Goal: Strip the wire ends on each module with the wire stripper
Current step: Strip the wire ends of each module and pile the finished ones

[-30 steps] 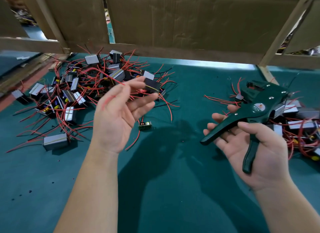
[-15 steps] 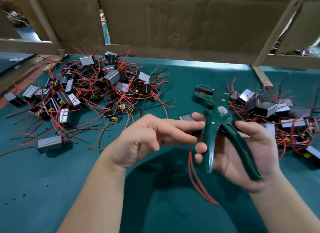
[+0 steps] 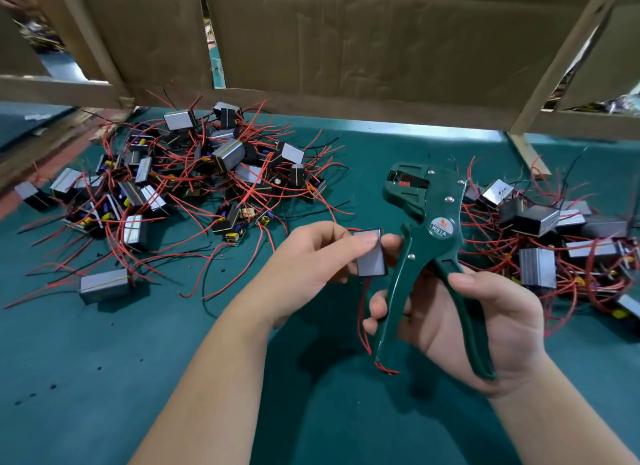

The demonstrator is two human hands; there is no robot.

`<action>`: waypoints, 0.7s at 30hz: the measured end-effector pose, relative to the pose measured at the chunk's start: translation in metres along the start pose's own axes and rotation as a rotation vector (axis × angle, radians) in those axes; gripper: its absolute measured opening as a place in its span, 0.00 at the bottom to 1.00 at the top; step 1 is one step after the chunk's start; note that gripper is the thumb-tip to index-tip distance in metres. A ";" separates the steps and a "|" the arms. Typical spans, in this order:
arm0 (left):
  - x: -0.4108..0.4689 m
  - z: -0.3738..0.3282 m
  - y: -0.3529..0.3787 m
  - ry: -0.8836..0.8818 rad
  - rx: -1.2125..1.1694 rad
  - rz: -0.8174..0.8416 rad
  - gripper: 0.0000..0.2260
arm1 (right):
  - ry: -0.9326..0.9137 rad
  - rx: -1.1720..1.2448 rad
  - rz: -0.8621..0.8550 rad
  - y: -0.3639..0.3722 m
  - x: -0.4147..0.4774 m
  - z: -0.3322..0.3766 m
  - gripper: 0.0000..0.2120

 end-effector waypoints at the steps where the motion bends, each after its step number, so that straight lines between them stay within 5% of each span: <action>1: 0.001 0.000 -0.002 0.010 0.040 -0.023 0.16 | -0.008 0.002 0.003 0.001 -0.001 0.001 0.31; 11: 0.000 -0.006 0.004 0.149 0.065 0.028 0.11 | -0.011 0.004 0.001 0.002 0.001 0.003 0.34; 21: 0.004 -0.006 -0.017 0.168 -0.285 -0.385 0.07 | 0.047 -0.151 -0.073 -0.001 0.004 -0.017 0.36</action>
Point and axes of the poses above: each hand's wrist, its own x-axis towards the middle knuckle, its own y-axis out of the palm, z = x × y, the point moved 6 cm from there along x, towards the middle knuckle, and after that the axes turned 9 degrees about x, right-handed, at the moved point
